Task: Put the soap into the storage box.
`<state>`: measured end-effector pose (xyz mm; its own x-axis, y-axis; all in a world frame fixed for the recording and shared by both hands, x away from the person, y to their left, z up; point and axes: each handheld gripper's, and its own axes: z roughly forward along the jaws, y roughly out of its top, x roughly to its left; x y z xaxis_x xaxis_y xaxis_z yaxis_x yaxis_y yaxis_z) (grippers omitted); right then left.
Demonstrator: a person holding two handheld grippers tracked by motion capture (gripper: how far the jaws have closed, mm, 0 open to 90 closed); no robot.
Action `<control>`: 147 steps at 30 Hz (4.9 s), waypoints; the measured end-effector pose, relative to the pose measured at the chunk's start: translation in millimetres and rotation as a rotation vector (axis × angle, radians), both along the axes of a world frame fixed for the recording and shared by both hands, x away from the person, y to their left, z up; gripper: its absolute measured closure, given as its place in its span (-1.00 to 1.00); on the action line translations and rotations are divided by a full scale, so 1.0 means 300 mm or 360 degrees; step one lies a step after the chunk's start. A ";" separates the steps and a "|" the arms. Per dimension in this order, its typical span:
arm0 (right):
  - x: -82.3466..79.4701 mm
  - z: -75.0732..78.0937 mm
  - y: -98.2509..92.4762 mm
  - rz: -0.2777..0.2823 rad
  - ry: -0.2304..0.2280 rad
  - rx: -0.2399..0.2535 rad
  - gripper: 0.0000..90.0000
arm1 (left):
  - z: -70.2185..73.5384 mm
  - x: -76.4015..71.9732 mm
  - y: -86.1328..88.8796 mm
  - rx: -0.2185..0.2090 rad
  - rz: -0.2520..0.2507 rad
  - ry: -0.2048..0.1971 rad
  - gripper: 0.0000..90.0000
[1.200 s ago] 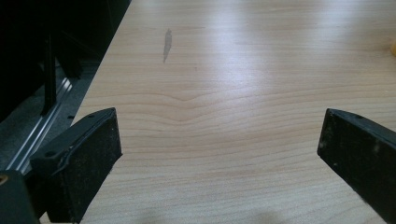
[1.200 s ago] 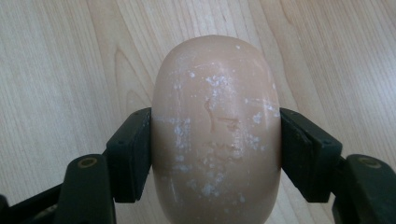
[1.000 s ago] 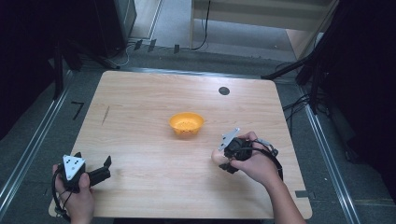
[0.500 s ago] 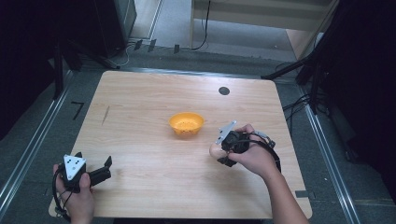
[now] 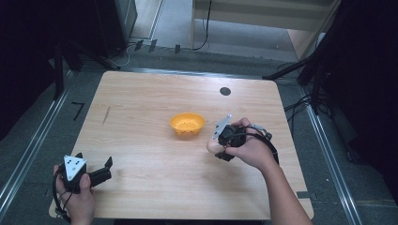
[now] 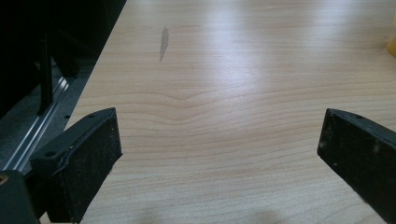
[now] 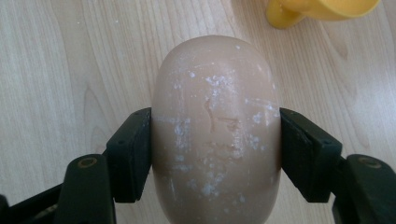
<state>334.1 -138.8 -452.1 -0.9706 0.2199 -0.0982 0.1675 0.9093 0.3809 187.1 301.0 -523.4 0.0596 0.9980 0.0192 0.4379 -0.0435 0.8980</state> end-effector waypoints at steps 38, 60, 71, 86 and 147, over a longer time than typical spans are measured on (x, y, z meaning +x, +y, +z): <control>0.195 0.082 0.140 0.0130 0.0030 0.0028 -0.26 | 0.000 0.000 -0.004 0.0010 -0.0023 0.0008 -1.00; 0.264 0.109 0.223 0.0225 0.0020 0.0022 -0.26 | 0.000 0.001 -0.003 0.0004 -0.0019 0.0010 -1.00; 0.305 0.117 0.295 0.0259 -0.0004 -0.0041 -0.26 | 0.000 0.001 0.001 -0.0010 -0.0016 0.0004 -1.00; 0.357 0.078 0.387 0.0323 0.0054 -0.0093 -0.26 | 0.000 0.002 0.002 -0.0022 -0.0029 0.0012 -1.00; 0.292 0.030 0.102 -0.0015 0.0160 0.0190 -1.00 | 0.001 0.003 -0.001 0.0002 -0.0027 0.0017 -1.00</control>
